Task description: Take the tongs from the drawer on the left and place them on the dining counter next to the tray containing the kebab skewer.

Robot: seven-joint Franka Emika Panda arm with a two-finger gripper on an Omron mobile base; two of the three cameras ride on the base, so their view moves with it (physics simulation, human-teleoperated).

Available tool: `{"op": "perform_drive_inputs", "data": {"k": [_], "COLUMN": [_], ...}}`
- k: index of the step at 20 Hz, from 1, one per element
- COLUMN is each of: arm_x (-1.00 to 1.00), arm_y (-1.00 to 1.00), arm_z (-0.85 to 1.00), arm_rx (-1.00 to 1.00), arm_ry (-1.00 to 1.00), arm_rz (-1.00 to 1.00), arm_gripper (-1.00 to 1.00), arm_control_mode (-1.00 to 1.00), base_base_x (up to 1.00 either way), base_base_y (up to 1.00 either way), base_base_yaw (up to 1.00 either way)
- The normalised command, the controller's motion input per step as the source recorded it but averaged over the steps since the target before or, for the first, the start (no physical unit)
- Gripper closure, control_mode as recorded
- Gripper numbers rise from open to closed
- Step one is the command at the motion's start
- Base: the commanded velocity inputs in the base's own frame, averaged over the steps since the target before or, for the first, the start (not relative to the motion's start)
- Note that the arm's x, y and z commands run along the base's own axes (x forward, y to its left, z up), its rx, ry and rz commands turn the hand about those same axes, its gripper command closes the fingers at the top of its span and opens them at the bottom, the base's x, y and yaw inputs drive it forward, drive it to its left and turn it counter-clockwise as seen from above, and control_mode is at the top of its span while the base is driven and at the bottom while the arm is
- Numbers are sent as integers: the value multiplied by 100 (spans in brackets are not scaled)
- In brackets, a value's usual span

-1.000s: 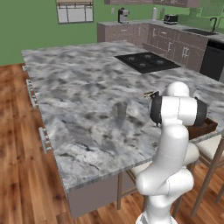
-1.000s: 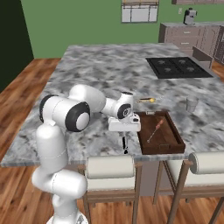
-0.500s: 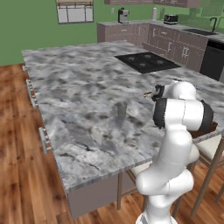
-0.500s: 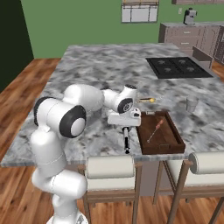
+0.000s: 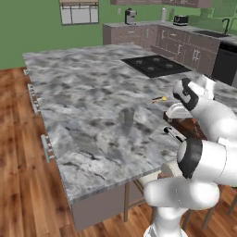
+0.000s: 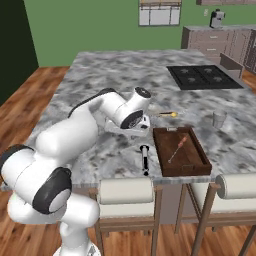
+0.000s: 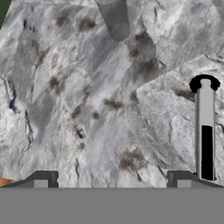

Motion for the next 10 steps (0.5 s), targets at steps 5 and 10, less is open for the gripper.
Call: {"op": "perform_drive_inputs", "data": {"k": [5,10], "arm_x": [-100,-100], "arm_y": [82,44], "arm_z": [12,-40], "arm_rx": [-5,-23], "arm_ry": [-35,-70], "arm_rz": [0,5], "arm_gripper": [-100,-100], "arm_control_mode": [-100,-100], "base_base_x": [0,0], "base_base_y": [0,0], "base_base_yaw": [0,0]}}
